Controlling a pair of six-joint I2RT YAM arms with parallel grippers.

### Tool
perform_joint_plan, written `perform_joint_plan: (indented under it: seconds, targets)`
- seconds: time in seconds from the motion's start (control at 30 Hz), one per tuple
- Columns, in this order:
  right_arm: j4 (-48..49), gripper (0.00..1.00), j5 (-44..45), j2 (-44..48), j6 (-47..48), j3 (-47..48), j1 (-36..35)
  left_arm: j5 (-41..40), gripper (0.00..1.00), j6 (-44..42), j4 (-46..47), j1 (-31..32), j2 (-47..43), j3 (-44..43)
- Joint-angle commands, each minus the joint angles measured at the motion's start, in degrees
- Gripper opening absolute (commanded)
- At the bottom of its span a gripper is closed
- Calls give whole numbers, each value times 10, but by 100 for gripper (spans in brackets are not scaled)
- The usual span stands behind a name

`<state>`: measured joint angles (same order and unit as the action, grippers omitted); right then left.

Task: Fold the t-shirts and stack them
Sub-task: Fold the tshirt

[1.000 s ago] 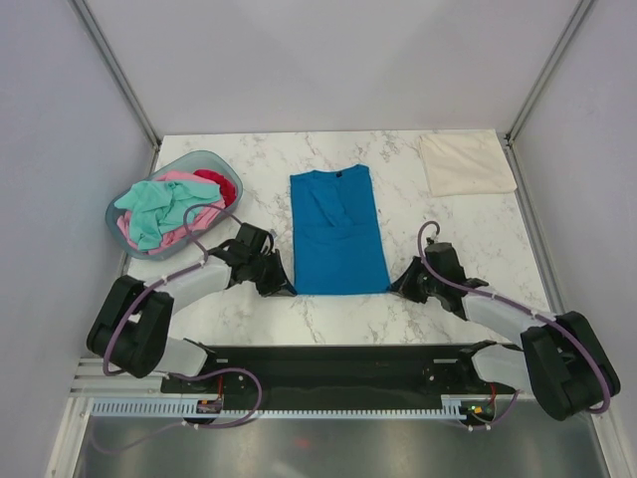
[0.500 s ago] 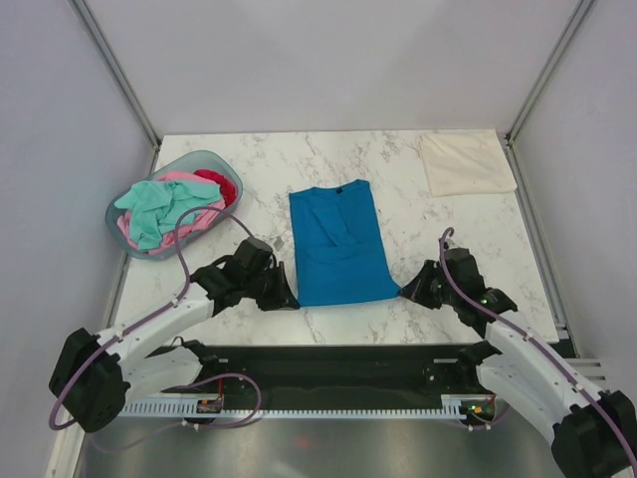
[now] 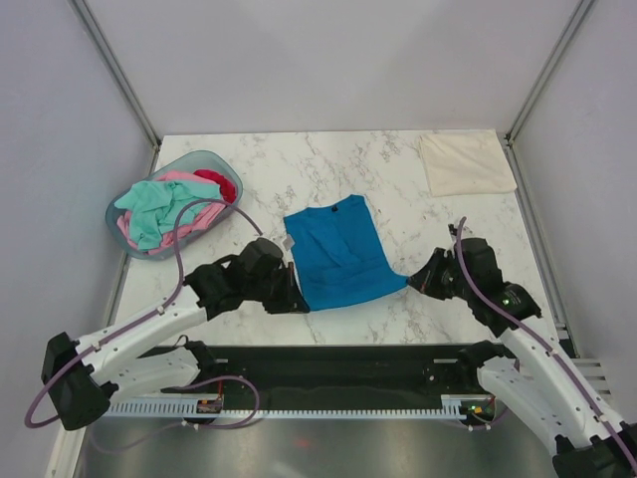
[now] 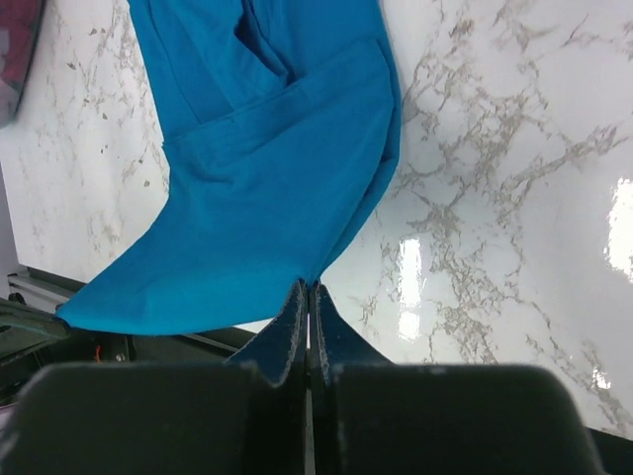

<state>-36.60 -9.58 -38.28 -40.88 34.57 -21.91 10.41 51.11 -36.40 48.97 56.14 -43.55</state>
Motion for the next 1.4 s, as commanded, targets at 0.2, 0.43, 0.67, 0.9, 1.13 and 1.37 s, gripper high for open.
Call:
perform_joint_plan:
  seconds: [0.2,0.43,0.67,0.9,1.13,1.37]
  targets:
    - [64,0,7,-183,114,152,-1,-5,2,-37,-15,-82,115,-121]
    - [115,0,-39,-379,152,271,2,49,2,-100,-13,-213,198,-200]
    - [136,0,-76,-526,164,412,9,85,2,-130,-8,-295,287,-274]
    - [137,0,-102,-657,157,523,25,105,2,-148,-7,-350,414,-374]
    - [141,6,-113,-780,143,626,50,119,2,-167,-6,-377,563,-491]
    - [151,20,-122,-891,109,712,75,108,29,-203,-26,-385,705,-674]
